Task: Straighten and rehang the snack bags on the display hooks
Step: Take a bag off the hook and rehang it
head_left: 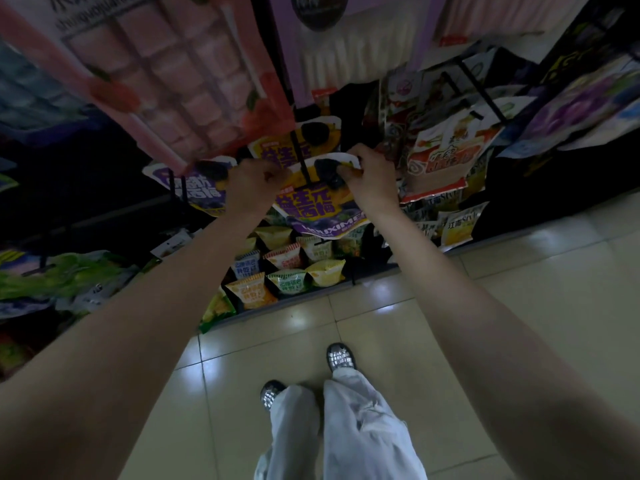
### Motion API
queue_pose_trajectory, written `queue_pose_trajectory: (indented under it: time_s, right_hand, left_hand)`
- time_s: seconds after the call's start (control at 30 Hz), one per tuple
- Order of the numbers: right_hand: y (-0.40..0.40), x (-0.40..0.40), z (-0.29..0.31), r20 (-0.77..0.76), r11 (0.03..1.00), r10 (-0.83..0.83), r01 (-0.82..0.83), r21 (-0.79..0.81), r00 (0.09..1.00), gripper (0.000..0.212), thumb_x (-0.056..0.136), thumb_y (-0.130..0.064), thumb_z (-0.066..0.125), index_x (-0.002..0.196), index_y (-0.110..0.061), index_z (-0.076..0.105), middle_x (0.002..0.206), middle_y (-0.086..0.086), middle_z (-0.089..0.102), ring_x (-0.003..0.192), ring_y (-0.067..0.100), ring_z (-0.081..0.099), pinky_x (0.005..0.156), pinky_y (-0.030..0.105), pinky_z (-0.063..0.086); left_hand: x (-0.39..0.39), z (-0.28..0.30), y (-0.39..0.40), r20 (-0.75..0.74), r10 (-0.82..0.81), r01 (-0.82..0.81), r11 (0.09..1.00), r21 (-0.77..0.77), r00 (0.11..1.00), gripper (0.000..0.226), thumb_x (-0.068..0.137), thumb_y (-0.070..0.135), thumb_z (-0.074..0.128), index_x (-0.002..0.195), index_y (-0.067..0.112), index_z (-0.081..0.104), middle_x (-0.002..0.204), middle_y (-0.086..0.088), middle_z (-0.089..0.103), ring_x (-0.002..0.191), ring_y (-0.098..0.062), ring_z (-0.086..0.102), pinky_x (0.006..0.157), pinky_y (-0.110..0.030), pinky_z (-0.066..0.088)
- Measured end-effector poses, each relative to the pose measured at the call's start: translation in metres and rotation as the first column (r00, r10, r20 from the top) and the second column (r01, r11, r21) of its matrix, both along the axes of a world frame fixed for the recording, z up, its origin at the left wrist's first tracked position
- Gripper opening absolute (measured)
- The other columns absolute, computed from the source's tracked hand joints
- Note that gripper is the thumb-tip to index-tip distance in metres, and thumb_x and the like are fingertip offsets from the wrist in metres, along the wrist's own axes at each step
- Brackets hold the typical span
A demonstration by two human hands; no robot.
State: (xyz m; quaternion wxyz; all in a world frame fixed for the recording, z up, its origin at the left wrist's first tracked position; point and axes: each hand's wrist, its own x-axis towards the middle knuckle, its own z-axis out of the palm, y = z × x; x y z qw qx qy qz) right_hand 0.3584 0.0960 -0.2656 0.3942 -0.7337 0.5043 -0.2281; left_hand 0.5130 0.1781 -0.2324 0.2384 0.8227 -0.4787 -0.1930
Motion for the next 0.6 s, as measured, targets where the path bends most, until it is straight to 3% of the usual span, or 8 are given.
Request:
queue_pose_trajectory:
  time_s: [0.13,0.2,0.23,0.3,0.37,0.43,0.53,0.6]
  right_hand:
    - [-0.006,0.007,0.001,-0.015,1.0,-0.026,0.027,0.013,1.0,0.019,0.093,-0.019,0.055,0.107,-0.006,0.059,0.094,0.005,0.06,0.081,0.018,0.055,0.062,0.026,0.036]
    - [-0.009,0.013,0.006,-0.018,0.998,-0.06,0.06,0.001,0.998,0.018,0.095,-0.015,0.051,0.109,-0.006,0.058,0.096,0.01,0.063,0.082,0.022,0.058,0.06,0.027,0.037]
    - [-0.009,0.015,0.009,-0.016,0.996,-0.087,0.087,-0.004,0.996,0.018,0.096,-0.011,0.048,0.11,-0.006,0.058,0.095,0.011,0.063,0.079,0.022,0.059,0.058,0.027,0.037]
    - [-0.009,0.015,0.016,0.027,0.989,-0.145,0.144,0.011,0.989,0.021,0.095,-0.005,0.044,0.113,-0.005,0.055,0.095,0.012,0.063,0.076,0.021,0.057,0.059,0.03,0.04]
    - [-0.001,0.01,0.021,0.074,0.988,-0.156,0.155,0.021,0.985,0.025,0.092,-0.001,0.045,0.116,-0.004,0.052,0.1,0.01,0.064,0.085,0.019,0.058,0.068,0.029,0.044]
    - [0.009,0.005,0.028,0.112,0.988,-0.154,0.155,0.001,0.982,0.028,0.09,0.002,0.047,0.117,-0.001,0.05,0.101,0.009,0.063,0.091,0.019,0.058,0.071,0.024,0.042]
    - [0.026,0.006,0.051,0.197,0.989,-0.132,0.142,-0.041,0.971,0.029,0.089,0.003,0.048,0.118,-0.001,0.048,0.09,-0.002,0.059,0.082,0.011,0.054,0.07,0.019,0.041]
    - [0.04,0.016,0.07,0.257,0.99,-0.059,0.09,-0.11,0.965,0.028,0.089,0.001,0.05,0.118,-0.001,0.049,0.082,-0.011,0.054,0.073,0.002,0.052,0.068,0.015,0.042]
  left_hand:
    - [0.003,-0.008,-0.012,0.042,0.057,-0.058,0.998,0.035,0.998,0.03,0.094,0.029,0.053,0.088,0.006,0.071,0.075,-0.017,0.066,0.069,-0.024,0.058,0.067,-0.035,0.048]
    - [0.004,-0.009,-0.019,0.094,0.142,-0.147,0.988,0.049,0.985,0.035,0.095,0.03,0.05,0.066,0.016,0.063,0.059,-0.008,0.053,0.055,-0.013,0.045,0.059,-0.027,0.036]
    - [0.004,-0.008,-0.022,0.108,0.186,-0.191,0.981,0.042,0.977,0.038,0.096,0.029,0.049,0.064,0.012,0.061,0.058,-0.009,0.05,0.053,-0.013,0.044,0.057,-0.025,0.031]
    - [0.002,-0.007,-0.024,0.118,0.234,-0.237,0.972,0.01,0.965,0.034,0.097,0.02,0.046,0.085,-0.004,0.067,0.072,-0.024,0.06,0.052,-0.02,0.044,0.046,-0.02,0.027]
    - [0.0,-0.006,-0.017,0.097,0.2,-0.196,0.979,-0.052,0.975,0.029,0.097,0.011,0.043,0.116,0.0,0.062,0.081,-0.024,0.063,0.046,-0.014,0.036,0.043,-0.014,0.032]
    - [-0.001,-0.005,-0.001,0.059,0.106,-0.098,0.987,-0.129,0.993,0.032,0.096,0.008,0.045,0.126,0.006,0.055,0.093,-0.021,0.064,0.056,-0.02,0.05,0.053,-0.011,0.038]
    - [0.006,0.001,0.033,0.103,-0.006,0.031,0.969,-0.243,0.995,0.03,0.092,0.001,0.047,0.12,0.004,0.058,0.127,-0.018,0.051,0.099,-0.03,0.056,0.083,-0.032,0.048]
    - [0.017,0.014,0.059,0.092,0.006,0.025,0.945,-0.327,0.996,0.029,0.087,-0.007,0.047,0.111,0.0,0.061,0.123,-0.016,0.049,0.103,-0.025,0.054,0.083,-0.02,0.043]
